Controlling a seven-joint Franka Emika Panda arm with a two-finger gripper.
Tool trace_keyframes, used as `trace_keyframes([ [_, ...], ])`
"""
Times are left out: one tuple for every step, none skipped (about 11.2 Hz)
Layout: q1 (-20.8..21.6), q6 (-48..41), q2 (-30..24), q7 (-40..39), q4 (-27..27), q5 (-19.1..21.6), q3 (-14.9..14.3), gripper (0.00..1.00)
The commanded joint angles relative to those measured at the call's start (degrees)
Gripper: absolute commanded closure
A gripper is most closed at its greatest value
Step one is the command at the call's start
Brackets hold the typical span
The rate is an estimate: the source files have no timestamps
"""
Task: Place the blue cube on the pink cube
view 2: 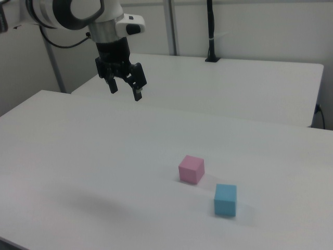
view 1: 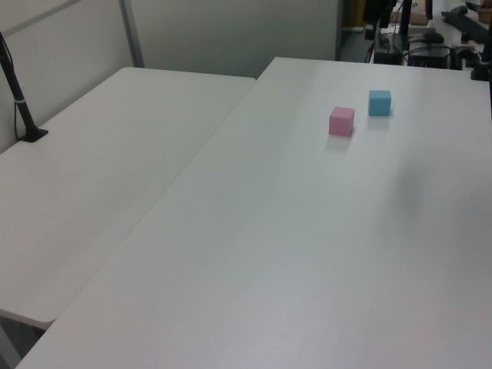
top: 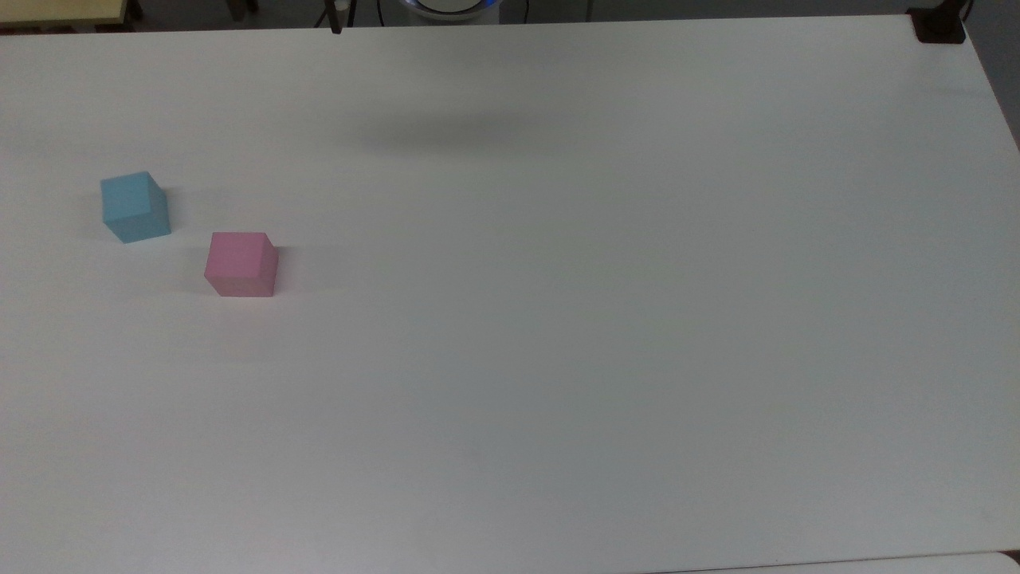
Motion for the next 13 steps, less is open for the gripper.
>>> trace_keyframes([
  [0.9,-0.3,-1.6,-1.1,-1.8,0.4,-0.7,0.0],
  [0.9,-0.3,-1.6,-1.1,-1.8,0.4,-0.7,0.0],
  [0.9,-0.3,-1.6,-1.1,-1.8,0.4,-0.7,0.0],
  [0.9,-0.3,-1.6,-1.1,-1.8,0.4,-0.7,0.0],
  [0.9,-0.3,-1.6,-1.1,-1.8,0.4,-0.7,0.0],
  [0.9,-0.3,-1.6,-1.1,-1.8,0.4,-0.7,0.0],
  [0.9,-0.3,-1.6,-1.1,-1.8,0.4,-0.7,0.0],
  [0.9,-0.4,-1.6,-1.1,-1.9,0.4,-0.7,0.0],
  [0.8,-0.5,-1.6,-1.2,-2.0,0.4,-0.7,0.0],
  [0.3,-1.3,-1.7,-1.9,-2.0,0.3,-0.7,0.0],
  [-0.1,-1.5,-1.6,-2.6,-2.0,-0.1,-1.1,0.0],
  [-1.6,-1.5,-1.5,-6.3,-2.0,-0.4,-1.1,0.0],
  [-3.1,-1.4,-1.1,-11.9,-2.2,-0.4,-1.2,0.0],
])
